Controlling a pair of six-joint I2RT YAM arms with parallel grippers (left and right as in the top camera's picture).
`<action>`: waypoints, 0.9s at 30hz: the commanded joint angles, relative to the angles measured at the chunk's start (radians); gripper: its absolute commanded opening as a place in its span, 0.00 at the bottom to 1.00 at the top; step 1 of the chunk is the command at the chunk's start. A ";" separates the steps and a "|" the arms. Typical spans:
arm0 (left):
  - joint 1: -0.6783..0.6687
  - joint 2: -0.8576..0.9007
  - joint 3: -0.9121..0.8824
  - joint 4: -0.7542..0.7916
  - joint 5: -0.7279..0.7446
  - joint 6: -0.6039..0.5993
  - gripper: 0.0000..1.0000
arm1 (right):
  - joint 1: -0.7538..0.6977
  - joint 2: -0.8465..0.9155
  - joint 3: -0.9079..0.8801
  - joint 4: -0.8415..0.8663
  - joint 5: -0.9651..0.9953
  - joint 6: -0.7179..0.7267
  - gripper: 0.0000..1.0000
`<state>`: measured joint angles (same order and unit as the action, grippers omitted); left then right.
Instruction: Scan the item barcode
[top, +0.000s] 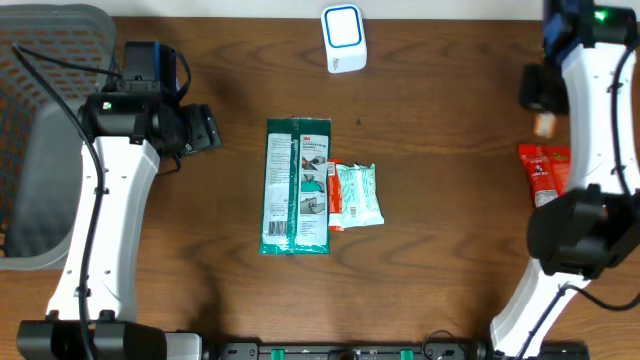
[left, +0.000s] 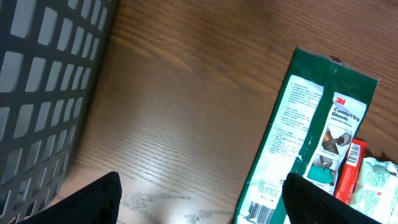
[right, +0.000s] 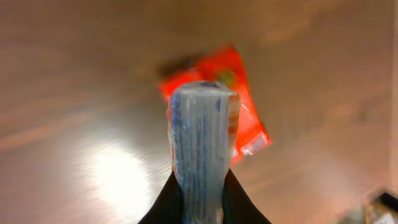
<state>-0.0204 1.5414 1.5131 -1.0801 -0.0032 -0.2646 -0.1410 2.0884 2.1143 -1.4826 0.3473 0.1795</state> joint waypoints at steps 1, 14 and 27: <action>0.004 -0.003 0.010 -0.004 -0.009 0.002 0.83 | -0.073 0.006 -0.174 0.063 0.092 0.033 0.02; 0.004 -0.003 0.010 -0.004 -0.009 0.002 0.83 | -0.232 0.006 -0.462 0.225 -0.021 0.033 0.50; 0.004 -0.003 0.010 -0.004 -0.009 0.002 0.83 | -0.232 0.006 -0.462 0.291 -0.356 0.032 0.99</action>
<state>-0.0204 1.5414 1.5131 -1.0801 -0.0032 -0.2646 -0.3737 2.0953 1.6547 -1.1915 0.0772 0.2043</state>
